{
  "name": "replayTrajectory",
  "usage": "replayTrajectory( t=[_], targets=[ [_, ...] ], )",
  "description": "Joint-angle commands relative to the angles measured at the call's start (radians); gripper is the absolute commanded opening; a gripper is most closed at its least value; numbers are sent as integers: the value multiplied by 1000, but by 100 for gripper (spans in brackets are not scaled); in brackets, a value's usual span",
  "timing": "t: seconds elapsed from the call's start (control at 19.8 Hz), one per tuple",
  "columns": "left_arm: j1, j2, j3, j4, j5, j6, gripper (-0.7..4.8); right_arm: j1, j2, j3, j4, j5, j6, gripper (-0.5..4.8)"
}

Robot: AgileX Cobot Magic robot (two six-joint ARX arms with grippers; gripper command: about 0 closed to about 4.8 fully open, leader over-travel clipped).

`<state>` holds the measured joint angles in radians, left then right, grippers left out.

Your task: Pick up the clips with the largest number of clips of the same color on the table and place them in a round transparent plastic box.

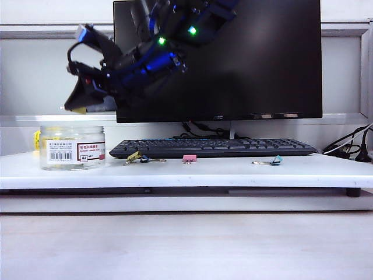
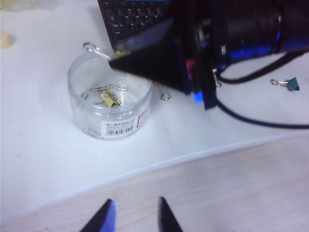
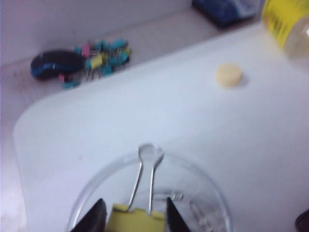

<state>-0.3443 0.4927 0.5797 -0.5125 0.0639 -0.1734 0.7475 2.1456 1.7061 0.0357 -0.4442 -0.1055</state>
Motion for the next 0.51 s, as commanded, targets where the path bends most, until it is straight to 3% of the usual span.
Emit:
replayTrajectory(
  t=[0.05,0.51],
  targets=[
    [0,-5,0,12,4,1,123,0,-6,3,-10,1,-8,159],
    [0,-37,0,-6,4,1,123,-37,-20,3,-67,26,-56,185]
  ],
)
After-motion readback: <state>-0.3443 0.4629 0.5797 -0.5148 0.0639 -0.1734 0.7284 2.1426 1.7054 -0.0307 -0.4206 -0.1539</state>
